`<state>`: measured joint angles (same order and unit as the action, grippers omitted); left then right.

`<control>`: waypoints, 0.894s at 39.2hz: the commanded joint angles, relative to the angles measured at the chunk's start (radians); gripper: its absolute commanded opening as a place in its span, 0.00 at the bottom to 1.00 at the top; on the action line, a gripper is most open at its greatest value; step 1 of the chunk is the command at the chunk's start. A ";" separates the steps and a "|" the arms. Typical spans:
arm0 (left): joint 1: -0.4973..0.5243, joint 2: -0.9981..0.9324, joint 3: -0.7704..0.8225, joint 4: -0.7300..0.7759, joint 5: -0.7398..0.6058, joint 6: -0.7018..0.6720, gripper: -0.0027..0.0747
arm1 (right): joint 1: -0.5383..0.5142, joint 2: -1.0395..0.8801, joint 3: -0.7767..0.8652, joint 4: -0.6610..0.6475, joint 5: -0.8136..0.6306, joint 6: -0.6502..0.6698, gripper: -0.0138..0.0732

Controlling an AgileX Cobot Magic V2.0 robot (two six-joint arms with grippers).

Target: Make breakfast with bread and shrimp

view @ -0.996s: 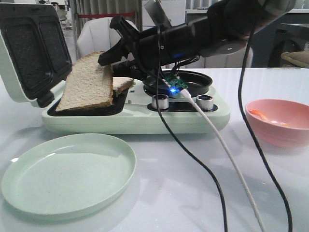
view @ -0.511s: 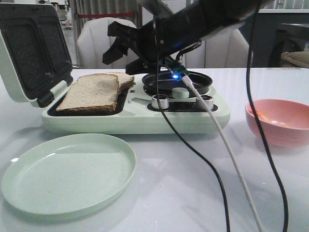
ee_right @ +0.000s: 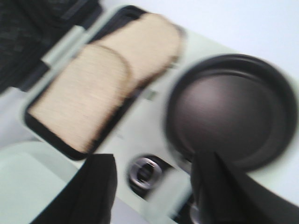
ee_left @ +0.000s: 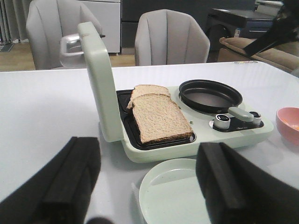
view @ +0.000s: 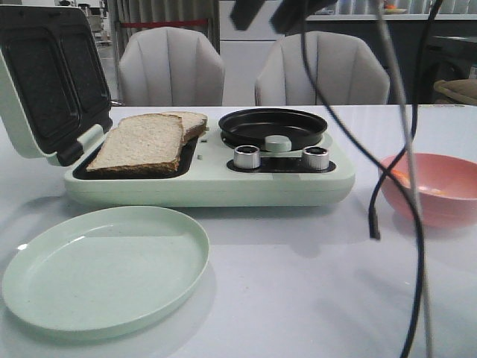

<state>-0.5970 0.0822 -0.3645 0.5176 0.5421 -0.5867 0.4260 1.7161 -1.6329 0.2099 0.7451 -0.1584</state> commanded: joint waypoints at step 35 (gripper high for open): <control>-0.006 0.010 -0.026 0.013 -0.084 -0.001 0.70 | -0.006 -1.029 0.907 -0.175 -0.265 0.229 0.69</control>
<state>-0.5970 0.0822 -0.3645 0.5176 0.5397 -0.5867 0.4224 0.7766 -0.7788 0.0225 0.6013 0.0682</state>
